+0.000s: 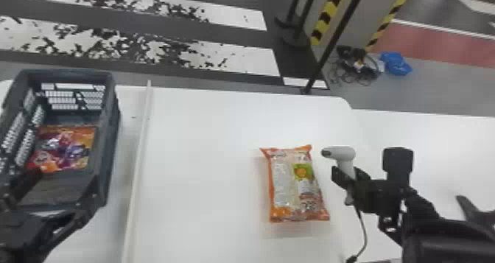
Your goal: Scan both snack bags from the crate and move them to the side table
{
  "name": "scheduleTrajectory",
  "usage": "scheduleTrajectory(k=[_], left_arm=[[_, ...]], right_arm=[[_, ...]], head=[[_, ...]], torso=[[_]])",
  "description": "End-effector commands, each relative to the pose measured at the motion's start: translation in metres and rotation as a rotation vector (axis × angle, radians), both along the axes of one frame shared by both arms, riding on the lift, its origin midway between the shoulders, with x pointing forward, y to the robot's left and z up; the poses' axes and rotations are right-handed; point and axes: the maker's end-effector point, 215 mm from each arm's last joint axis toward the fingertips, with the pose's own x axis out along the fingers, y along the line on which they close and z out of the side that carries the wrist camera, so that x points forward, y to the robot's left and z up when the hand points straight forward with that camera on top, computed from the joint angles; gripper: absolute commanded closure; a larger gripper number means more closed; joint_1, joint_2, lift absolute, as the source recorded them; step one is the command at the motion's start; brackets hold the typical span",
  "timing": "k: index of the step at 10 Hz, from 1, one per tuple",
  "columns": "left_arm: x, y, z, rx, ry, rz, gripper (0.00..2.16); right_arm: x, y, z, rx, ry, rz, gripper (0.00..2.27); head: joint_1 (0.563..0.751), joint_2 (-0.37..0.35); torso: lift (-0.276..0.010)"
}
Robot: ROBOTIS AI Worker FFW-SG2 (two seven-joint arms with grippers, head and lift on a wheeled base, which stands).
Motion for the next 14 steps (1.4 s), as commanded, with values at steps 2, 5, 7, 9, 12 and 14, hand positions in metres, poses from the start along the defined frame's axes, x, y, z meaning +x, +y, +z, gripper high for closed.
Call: scheduleTrajectory(k=[2,5,7,9,12,14], left_arm=[[0.001,0.000,0.001,0.000,-0.002,0.000,0.10],[0.001,0.000,0.001,0.000,-0.003,0.000,0.10],[0.001,-0.001,0.002,-0.002,-0.005,-0.001,0.10],[0.001,-0.001,0.002,-0.002,-0.005,-0.001,0.10],[0.001,-0.002,0.002,-0.002,-0.005,-0.003,0.10],[0.001,-0.003,0.003,-0.002,-0.006,-0.006,0.10]], right_arm=[[-0.009,-0.045,-0.015,-0.010,-0.004,-0.074,2.25],[-0.015,-0.069,-0.036,-0.034,0.001,-0.104,2.24],[-0.014,-0.073,-0.046,-0.036,0.003,-0.109,2.24],[-0.014,-0.073,-0.055,-0.035,0.002,-0.109,2.24],[-0.013,-0.071,-0.063,-0.040,0.004,-0.107,2.24],[-0.012,-0.069,-0.065,-0.037,0.004,-0.106,2.24]], head=[[0.695,-0.329],[0.695,-0.350],[0.695,-0.350],[0.695,-0.350],[0.695,-0.350],[0.695,-0.350]], torso=[[-0.075],[-0.075],[-0.075],[-0.075],[-0.075],[-0.075]])
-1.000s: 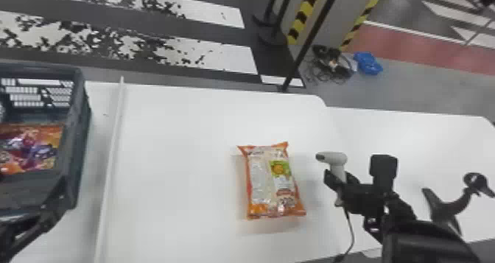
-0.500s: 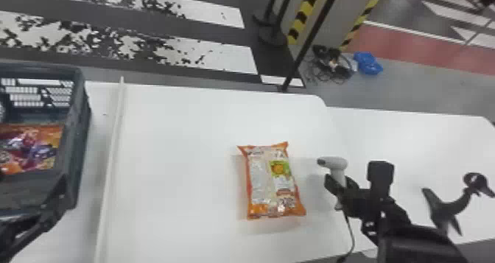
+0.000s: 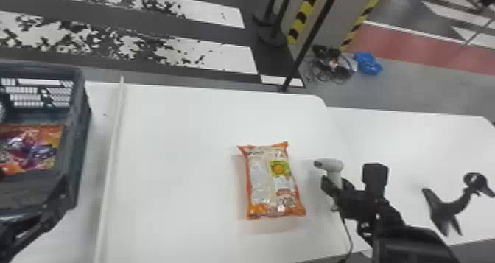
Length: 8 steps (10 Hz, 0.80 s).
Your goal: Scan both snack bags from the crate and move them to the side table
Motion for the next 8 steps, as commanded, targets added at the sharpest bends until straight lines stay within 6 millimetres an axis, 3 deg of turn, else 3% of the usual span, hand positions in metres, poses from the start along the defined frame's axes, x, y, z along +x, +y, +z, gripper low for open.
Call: scheduleTrajectory(k=[1,5,6,8], left_arm=[[0.0003,0.0006,0.0011,0.002,-0.002,-0.001,0.10],[-0.0004,-0.0004,0.0005,0.001,0.001,-0.002,0.10],[-0.0008,-0.0005,0.0007,0.001,0.001,-0.002,0.10],[-0.0008,-0.0005,0.0007,0.001,0.001,-0.002,0.10]], right_arm=[[0.0010,0.0010,-0.0031,-0.004,-0.002,-0.001,2.24],[0.0022,0.0038,-0.0059,-0.008,-0.006,0.003,2.16],[0.0037,0.0025,-0.0038,-0.015,-0.017,-0.003,2.04],[0.0049,0.0024,-0.0035,-0.015,-0.030,-0.006,1.49]], head=[[0.695,-0.350],[0.695,-0.350],[0.695,-0.350],[0.695,-0.350]], torso=[[-0.075],[-0.075],[-0.075],[-0.075]])
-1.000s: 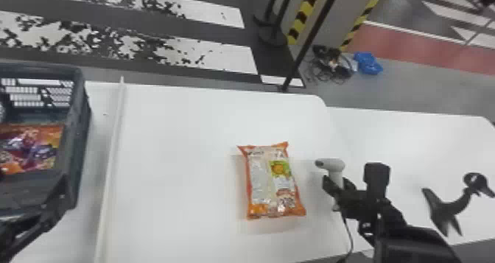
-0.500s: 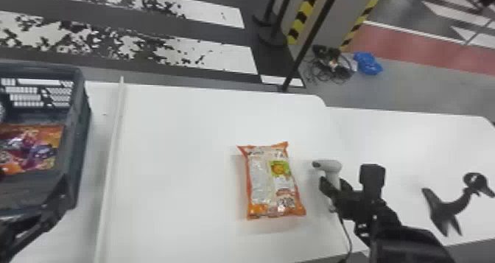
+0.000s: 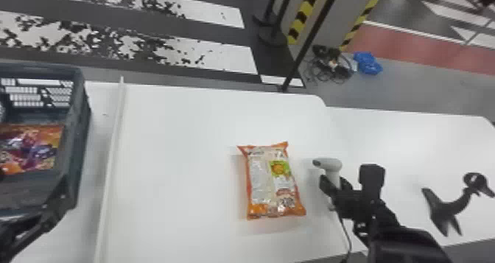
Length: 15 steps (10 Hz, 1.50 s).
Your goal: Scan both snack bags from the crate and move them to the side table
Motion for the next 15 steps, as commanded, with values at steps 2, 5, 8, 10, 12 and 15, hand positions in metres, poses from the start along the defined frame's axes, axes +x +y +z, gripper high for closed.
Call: scheduleTrajectory(k=[2,5,8,10,12,15], left_arm=[[0.000,0.001,0.000,0.001,0.000,0.001,0.10],[0.000,0.001,-0.001,0.001,0.001,0.001,0.10],[0.000,0.001,-0.001,0.001,0.001,0.001,0.10],[-0.001,0.001,-0.001,0.001,0.003,0.003,0.10],[-0.001,0.002,-0.001,0.000,0.003,0.005,0.10],[-0.001,0.002,-0.001,0.000,0.003,0.005,0.10]], right_arm=[[-0.001,0.001,-0.003,0.002,0.003,-0.001,1.39],[-0.002,0.000,-0.006,0.005,0.007,-0.003,0.95],[-0.001,-0.001,-0.005,0.003,0.004,-0.008,0.28],[-0.004,-0.008,0.012,0.004,-0.048,-0.048,0.11],[-0.006,-0.011,0.046,0.003,-0.115,-0.056,0.11],[-0.009,0.017,0.086,0.100,-0.198,-0.002,0.14]], head=[[0.695,-0.350],[0.695,-0.350],[0.695,-0.350],[0.695,-0.350],[0.695,-0.350],[0.695,-0.350]], torso=[[-0.075],[-0.075],[-0.075],[-0.075],[-0.075],[-0.075]])
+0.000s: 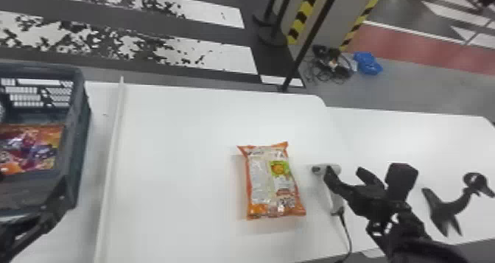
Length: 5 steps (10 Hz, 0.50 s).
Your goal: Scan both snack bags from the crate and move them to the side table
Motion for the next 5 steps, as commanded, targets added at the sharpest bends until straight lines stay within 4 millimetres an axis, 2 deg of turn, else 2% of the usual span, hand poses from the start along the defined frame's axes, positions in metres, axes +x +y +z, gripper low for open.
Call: scheduleTrajectory(k=[1,4,5], left_arm=[[0.000,0.001,-0.001,0.001,0.002,0.001,0.10],[0.000,0.001,-0.001,0.001,0.002,0.001,0.10],[0.000,0.001,-0.001,0.001,0.002,0.002,0.10]], right_arm=[[-0.004,0.018,0.004,0.079,0.003,0.035,0.14],[-0.015,0.067,-0.008,0.252,0.053,0.173,0.14],[-0.018,0.081,-0.013,0.287,0.079,0.216,0.14]], head=[[0.695,-0.350],[0.695,-0.345],[0.695,-0.321]], torso=[[-0.075],[-0.075],[-0.075]])
